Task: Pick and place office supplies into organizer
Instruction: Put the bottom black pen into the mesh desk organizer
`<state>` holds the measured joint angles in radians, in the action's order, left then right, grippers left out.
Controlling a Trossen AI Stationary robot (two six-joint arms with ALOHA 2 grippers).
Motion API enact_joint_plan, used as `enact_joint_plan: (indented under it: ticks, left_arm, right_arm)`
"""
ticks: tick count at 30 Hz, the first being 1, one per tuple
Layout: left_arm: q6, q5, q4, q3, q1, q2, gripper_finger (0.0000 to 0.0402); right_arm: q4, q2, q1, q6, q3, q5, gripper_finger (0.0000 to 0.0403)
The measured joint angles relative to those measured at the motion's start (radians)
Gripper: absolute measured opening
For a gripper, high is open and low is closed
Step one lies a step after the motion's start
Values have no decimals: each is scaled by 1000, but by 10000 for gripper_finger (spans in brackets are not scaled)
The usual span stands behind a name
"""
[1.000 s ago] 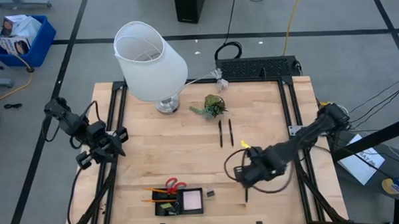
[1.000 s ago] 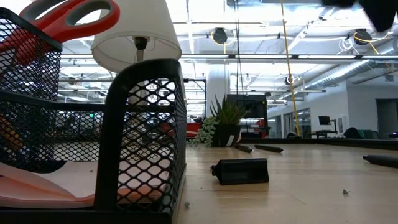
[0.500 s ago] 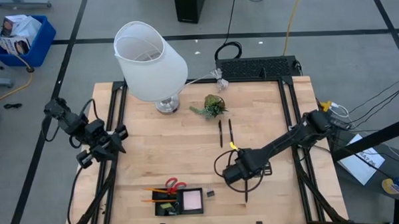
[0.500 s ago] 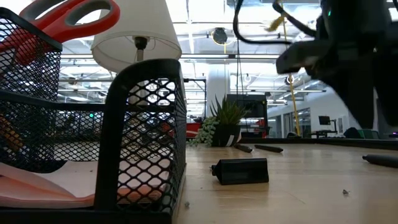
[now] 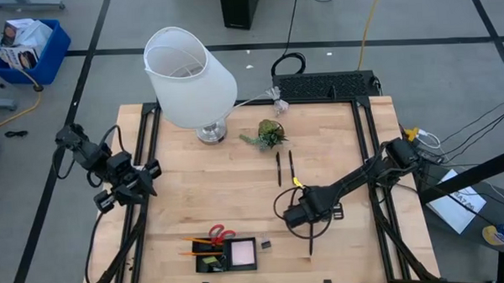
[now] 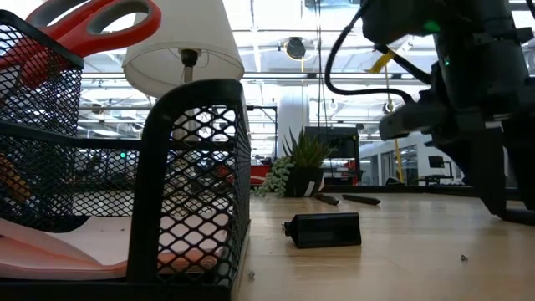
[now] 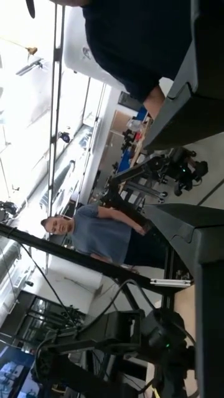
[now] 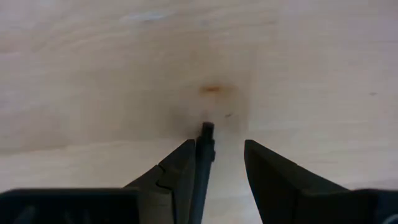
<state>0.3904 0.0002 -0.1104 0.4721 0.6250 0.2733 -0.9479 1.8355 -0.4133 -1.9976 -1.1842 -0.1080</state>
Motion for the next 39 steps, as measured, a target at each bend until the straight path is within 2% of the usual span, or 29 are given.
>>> enact_joint_plan:
  ticks: [12, 26, 34, 39]
  left_arm:
    - [4, 0, 1, 0, 0, 0, 152]
    - [-5, 0, 1, 0, 0, 0, 152]
    - [11, -1, 1, 0, 0, 0, 152]
    - [15, -1, 3, 1, 0, 0, 152]
  right_arm:
    - [69, -1, 2, -4, 26, -19, 123]
    - [141, -5, -53, -37, 46, 2, 19]
    - [166, -11, -60, -29, 55, 60, 31]
    - [197, -12, -51, -4, 49, 132, 23]
